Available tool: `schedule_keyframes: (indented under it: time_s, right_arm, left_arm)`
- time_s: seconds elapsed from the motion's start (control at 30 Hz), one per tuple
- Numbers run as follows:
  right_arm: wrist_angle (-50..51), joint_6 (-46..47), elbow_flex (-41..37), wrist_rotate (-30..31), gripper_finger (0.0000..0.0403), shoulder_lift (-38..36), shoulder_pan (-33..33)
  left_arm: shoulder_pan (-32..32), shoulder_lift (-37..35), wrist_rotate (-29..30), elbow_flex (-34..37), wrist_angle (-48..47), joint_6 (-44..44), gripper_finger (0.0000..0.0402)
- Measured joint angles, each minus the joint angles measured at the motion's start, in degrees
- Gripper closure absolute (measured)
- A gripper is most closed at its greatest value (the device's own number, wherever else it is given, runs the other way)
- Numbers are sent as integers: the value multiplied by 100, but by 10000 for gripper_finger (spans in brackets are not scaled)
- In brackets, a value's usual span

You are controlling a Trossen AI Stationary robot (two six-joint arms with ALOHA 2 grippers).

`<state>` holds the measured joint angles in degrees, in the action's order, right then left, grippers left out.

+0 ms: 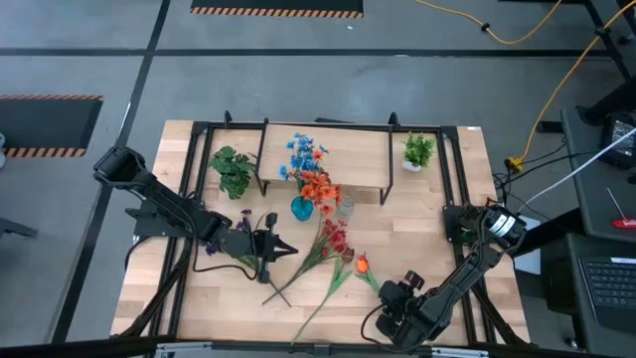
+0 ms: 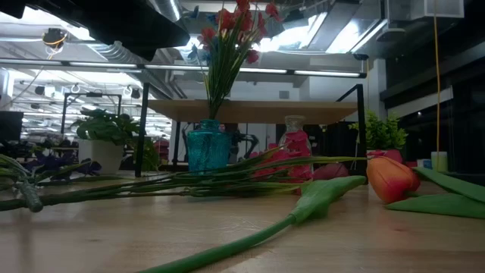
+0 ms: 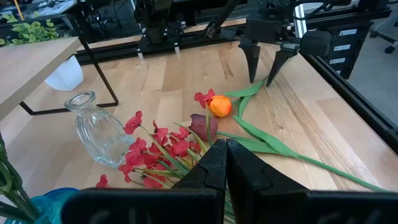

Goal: Pick and place flowers into a vace then onto a shelf
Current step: Put the orange flower into the blue vase

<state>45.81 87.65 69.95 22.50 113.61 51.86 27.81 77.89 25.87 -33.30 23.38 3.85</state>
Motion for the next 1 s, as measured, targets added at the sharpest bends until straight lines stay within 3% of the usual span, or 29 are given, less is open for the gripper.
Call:
schedule_keyframes:
  time_s: [0.17,0.43,0.77,1.0]
  right_arm:
    - [-130,-12,-4,-30,287,4,-1]
    - [-248,-11,-11,-13,393,8,0]
    - [43,122,234,-83,398,30,-7]
    - [1010,-53,905,-47,401,4,1]
  left_arm:
    - [0,0,0,0,0,-1,398]
    - [0,0,-2,0,-2,-3,398]
    - [0,0,0,0,-2,-3,398]
    - [0,0,0,0,-2,-6,398]
